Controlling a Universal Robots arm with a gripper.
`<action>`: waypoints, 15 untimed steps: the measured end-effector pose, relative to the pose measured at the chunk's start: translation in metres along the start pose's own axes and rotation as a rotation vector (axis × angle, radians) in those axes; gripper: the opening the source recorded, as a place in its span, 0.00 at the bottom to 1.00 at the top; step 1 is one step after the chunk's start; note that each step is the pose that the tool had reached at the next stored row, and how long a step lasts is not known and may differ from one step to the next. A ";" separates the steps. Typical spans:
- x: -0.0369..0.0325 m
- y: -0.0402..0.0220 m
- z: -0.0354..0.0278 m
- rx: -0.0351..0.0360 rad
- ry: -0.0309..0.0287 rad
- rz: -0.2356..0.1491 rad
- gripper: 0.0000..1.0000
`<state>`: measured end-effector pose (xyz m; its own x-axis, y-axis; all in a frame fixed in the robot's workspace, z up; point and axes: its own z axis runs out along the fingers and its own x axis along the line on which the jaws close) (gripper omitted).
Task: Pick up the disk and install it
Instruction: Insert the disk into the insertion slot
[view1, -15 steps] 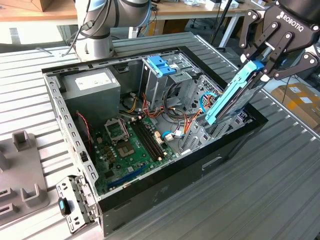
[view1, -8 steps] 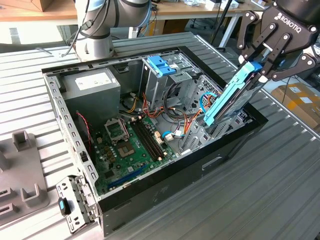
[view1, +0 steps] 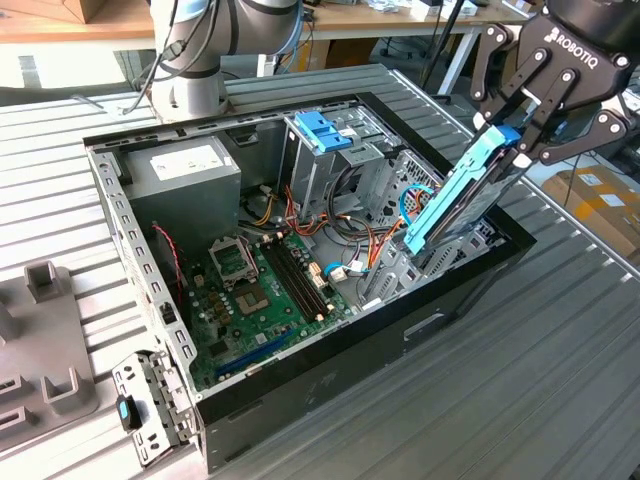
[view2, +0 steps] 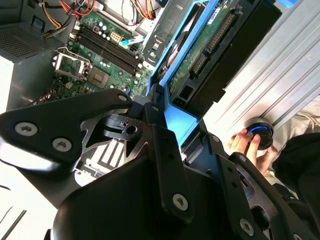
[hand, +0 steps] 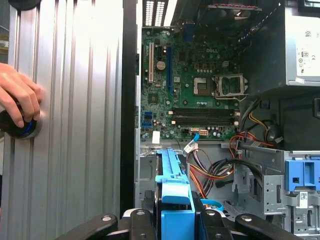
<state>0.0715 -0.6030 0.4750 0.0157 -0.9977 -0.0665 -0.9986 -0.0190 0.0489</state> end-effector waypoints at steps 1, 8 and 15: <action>0.0000 0.0004 0.0002 0.0000 0.0000 0.000 0.37; 0.0001 0.0054 0.0027 0.0000 0.0000 0.000 0.37; 0.0000 0.0111 0.0048 -0.0001 0.0000 0.000 0.37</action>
<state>0.0601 -0.6029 0.4707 0.0160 -0.9977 -0.0665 -0.9986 -0.0192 0.0489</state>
